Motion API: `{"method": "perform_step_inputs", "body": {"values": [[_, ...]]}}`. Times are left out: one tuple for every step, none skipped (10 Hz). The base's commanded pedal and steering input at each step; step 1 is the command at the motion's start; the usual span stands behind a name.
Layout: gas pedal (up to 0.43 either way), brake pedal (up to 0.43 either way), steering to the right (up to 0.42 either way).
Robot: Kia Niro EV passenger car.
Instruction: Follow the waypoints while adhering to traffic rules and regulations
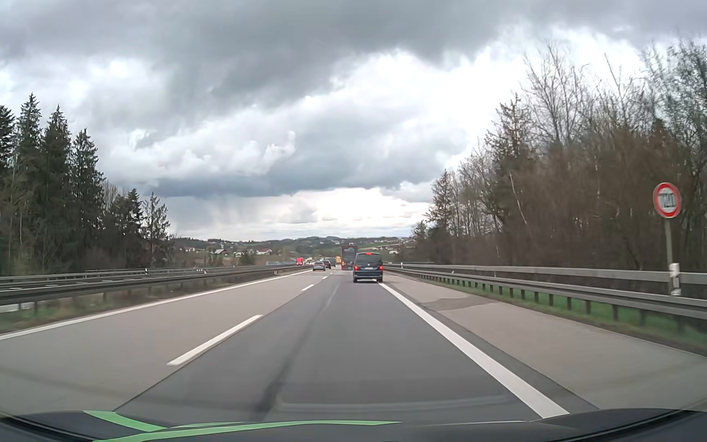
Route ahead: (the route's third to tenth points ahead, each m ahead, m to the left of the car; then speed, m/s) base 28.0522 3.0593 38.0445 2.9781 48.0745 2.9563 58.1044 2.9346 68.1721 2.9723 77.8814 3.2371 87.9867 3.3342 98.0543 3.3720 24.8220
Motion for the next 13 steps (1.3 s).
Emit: {"method": "perform_step_inputs", "body": {"values": [[0.0, 0.061, -0.002], [0.0, 0.061, -0.003], [0.0, 0.049, -0.002], [0.0, 0.049, -0.002], [0.0, 0.018, -0.002], [0.0, 0.0, -0.002], [0.0, 0.0, -0.002], [0.0, 0.0, -0.002], [0.0, 0.0, -0.002], [0.0, 0.0, -0.002], [0.0, 0.0, -0.002], [0.0, 0.0, -0.002], [0.0, 0.0, -0.002]]}}
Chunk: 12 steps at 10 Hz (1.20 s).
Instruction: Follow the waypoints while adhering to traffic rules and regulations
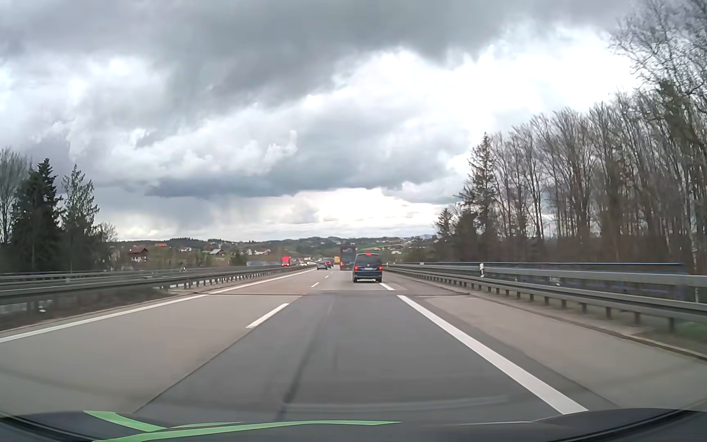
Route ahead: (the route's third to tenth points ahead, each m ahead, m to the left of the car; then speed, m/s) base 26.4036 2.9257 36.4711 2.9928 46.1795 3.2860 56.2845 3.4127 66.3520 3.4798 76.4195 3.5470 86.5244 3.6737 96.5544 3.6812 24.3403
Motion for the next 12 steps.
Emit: {"method": "perform_step_inputs", "body": {"values": [[0.0, 0.0, -0.002], [0.0, 0.0, -0.002], [0.0, 0.0, -0.002], [0.0, 0.0, -0.002], [0.0, 0.0, -0.002], [0.0, 0.0, -0.002], [0.0, 0.0, -0.002], [0.0, 0.0, -0.002], [0.0, 0.0, -0.002], [0.028, 0.0, -0.004], [0.028, 0.0, -0.004], [0.028, 0.0, -0.004]]}}
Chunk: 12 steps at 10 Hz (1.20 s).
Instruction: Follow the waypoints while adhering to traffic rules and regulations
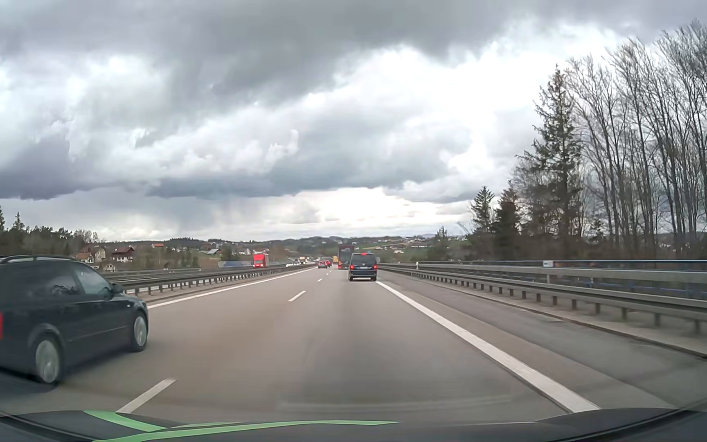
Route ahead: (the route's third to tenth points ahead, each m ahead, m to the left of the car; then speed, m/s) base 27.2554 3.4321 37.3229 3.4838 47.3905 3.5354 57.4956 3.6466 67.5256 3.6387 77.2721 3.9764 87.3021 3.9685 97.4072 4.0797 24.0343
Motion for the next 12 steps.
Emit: {"method": "perform_step_inputs", "body": {"values": [[0.028, 0.0, -0.004], [0.028, 0.0, -0.003], [0.039, 0.0, -0.004], [0.047, 0.0, -0.004], [0.047, 0.0, -0.004], [0.047, 0.0, -0.004], [0.047, 0.0, -0.004], [0.067, 0.0, -0.004], [0.067, 0.0, -0.004], [0.067, 0.0, -0.004], [0.067, 0.0, -0.004], [0.067, 0.0, -0.003]]}}
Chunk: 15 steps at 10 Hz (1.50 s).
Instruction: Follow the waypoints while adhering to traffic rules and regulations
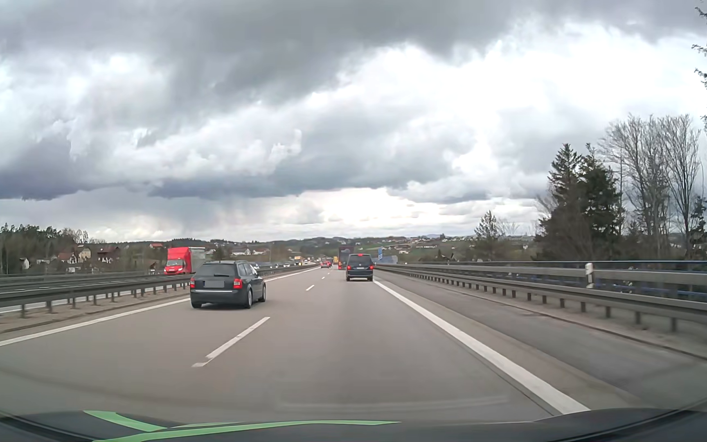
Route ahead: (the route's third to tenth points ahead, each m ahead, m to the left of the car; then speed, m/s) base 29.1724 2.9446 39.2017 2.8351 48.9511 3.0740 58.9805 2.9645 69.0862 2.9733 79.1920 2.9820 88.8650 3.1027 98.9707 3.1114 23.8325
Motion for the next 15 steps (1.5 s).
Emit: {"method": "perform_step_inputs", "body": {"values": [[0.067, 0.0, -0.004], [0.067, 0.0, -0.003], [0.067, 0.0, -0.003], [0.067, 0.0, -0.004], [0.067, 0.0, -0.004], [0.059, 0.0, -0.004], [0.059, 0.0, -0.003], [0.059, 0.0, -0.004], [0.059, 0.0, -0.004], [0.059, 0.0, -0.004], [0.059, 0.0, -0.004], [0.059, 0.0, -0.003], [0.059, 0.0, -0.003], [0.059, 0.0, -0.003], [0.059, 0.0, -0.004]]}}
